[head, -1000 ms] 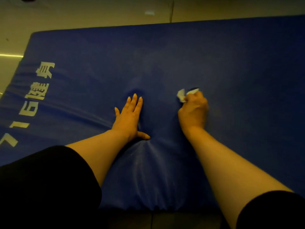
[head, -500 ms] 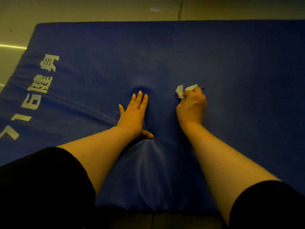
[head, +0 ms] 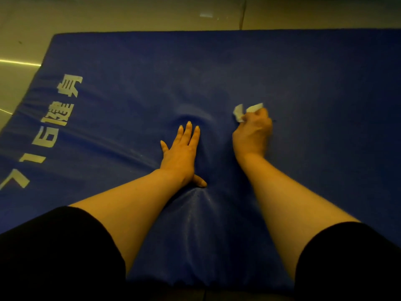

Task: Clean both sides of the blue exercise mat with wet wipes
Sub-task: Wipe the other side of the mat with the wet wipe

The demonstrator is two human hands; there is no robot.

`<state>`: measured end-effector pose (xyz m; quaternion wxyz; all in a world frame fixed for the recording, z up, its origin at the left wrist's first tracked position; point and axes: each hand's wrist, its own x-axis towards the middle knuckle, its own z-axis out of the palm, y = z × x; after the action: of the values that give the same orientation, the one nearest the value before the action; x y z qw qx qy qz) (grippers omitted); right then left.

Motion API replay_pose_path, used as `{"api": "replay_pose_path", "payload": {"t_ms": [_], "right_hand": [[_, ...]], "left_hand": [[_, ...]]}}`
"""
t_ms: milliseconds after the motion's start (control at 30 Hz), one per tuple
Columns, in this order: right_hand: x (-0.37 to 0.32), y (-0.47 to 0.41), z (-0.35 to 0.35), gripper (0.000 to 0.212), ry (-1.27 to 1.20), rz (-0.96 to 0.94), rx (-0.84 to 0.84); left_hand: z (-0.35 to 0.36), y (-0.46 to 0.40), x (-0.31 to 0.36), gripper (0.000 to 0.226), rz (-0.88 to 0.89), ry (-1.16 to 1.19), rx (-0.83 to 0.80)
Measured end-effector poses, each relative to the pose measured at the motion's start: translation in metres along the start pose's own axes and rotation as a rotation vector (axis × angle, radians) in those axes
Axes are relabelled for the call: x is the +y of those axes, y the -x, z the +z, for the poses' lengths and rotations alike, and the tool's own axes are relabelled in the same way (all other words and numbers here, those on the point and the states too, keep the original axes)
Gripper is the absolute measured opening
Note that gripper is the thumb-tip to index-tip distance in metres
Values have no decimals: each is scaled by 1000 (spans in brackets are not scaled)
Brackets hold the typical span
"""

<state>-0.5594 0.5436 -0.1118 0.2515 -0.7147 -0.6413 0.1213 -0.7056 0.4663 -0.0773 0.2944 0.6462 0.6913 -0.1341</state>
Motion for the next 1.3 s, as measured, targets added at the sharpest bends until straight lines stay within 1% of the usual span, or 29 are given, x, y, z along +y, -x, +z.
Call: {"api": "replay_pose_path", "payload": {"t_ms": [100,167,200,233,267,333,367,400,433,500,567,633,667,700,767,833,867,900,933,967,1000,1033,1067,1100,1133,1200,1267,1300], "right_hand": [[-29,31,15,22,-142,-285,-96],[-31,25,16,19,-165,-340,-176],[-26,16,14,19,-157,-329,-173],[-18,5,12,22,-145,-307,-122],[-8,-8,9,24,-135,-244,-59],[8,-32,2,26,-86,-24,11],[11,-38,4,26,-42,50,25],[6,-38,5,24,-15,71,37],[-3,-34,11,23,-10,35,42],[-28,-19,24,21,-71,-137,8],[-43,-4,33,20,-122,-275,-86],[-42,-10,34,20,-80,-311,-203],[-35,-20,30,20,-44,-314,-198],[-26,-34,24,18,-26,-295,-150],[-7,-68,8,20,13,-124,-61],[9,-83,1,19,68,67,-57],[5,-81,-1,17,39,130,-40],[-5,-74,3,13,-9,105,-8],[-20,-65,11,11,-68,12,6],[-34,-54,20,14,-97,-111,6],[-44,-46,30,19,-122,-217,-27],[-51,-43,39,23,-146,-285,-107],[-56,-41,40,24,-161,-327,-195],[-54,-48,40,23,-158,-348,-232],[-48,-59,39,20,-147,-336,-200],[-30,-86,33,14,-110,-246,-51],[-14,-114,26,15,-82,-39,18],[-9,-122,26,15,-54,23,32]], "left_hand": [[-2,0,-4,143,25,-4,40],[-6,-1,-11,137,62,-93,80],[-10,-2,-16,130,101,-133,122],[-14,-5,-21,121,144,-132,176],[-20,-9,-26,112,178,-93,229],[-35,-21,-30,93,223,-14,300],[-41,-28,-30,91,240,-18,303],[-47,-36,-29,96,256,-47,278],[-51,-45,-25,103,258,-72,230],[-56,-59,-18,117,247,-91,131],[-58,-69,-15,125,216,-89,65],[-63,-73,-12,129,187,-109,6],[-67,-72,-10,130,184,-138,-33],[-75,-73,-9,131,186,-189,-75],[-99,-79,-9,124,207,-345,-125],[-129,-91,-11,105,269,-420,-105],[-140,-98,-11,98,302,-415,-69],[-146,-105,-11,97,328,-398,-30],[-148,-111,-11,103,334,-379,-8],[-144,-115,-11,112,311,-361,-11],[-139,-121,-11,120,283,-349,-21],[-132,-128,-12,126,266,-341,-36],[-125,-129,-14,129,258,-329,-41],[-120,-133,-16,132,260,-317,-36],[-117,-136,-18,135,265,-310,-26],[-115,-139,-23,140,271,-301,-11],[-114,-140,-24,141,286,-280,-11],[-113,-141,-24,141,293,-264,-10]]}}
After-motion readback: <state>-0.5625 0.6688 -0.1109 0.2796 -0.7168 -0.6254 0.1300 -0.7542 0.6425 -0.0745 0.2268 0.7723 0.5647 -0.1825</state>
